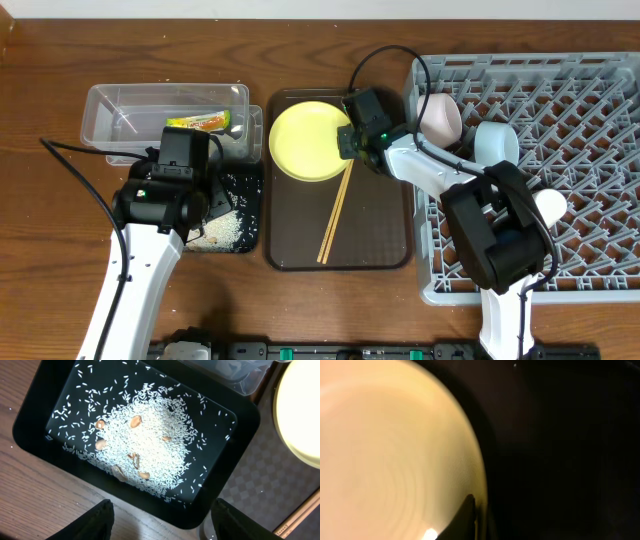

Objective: Sort waste into correct bins and load items into the dishwasher rack
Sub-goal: 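Reach the right gripper to the yellow plate and grasp its rim, then carry the yellow plate right and stand it upright in the rack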

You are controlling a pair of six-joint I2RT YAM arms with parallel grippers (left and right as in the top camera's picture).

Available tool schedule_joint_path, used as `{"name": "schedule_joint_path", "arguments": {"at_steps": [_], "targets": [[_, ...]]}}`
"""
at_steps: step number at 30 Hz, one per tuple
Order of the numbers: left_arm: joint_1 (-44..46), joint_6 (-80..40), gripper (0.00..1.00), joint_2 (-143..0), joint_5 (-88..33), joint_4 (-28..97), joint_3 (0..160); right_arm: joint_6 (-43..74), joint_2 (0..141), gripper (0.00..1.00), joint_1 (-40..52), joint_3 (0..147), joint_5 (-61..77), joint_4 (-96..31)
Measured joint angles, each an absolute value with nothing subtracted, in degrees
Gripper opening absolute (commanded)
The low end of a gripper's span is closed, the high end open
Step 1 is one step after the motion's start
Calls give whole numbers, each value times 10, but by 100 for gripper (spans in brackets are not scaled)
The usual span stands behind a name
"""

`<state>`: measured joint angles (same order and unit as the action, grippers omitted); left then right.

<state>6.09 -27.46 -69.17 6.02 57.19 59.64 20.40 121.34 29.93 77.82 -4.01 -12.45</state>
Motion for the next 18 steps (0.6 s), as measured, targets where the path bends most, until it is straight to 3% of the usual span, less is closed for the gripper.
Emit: {"name": "schedule_joint_path", "arguments": {"at_steps": [11,18], "targets": [[61,-275,65,-692,60,572,596,198,1201,1,298,779,-36,-129],[61,-275,65,-692,60,572,596,135,1070,1,279,775,-41,-187]]}}
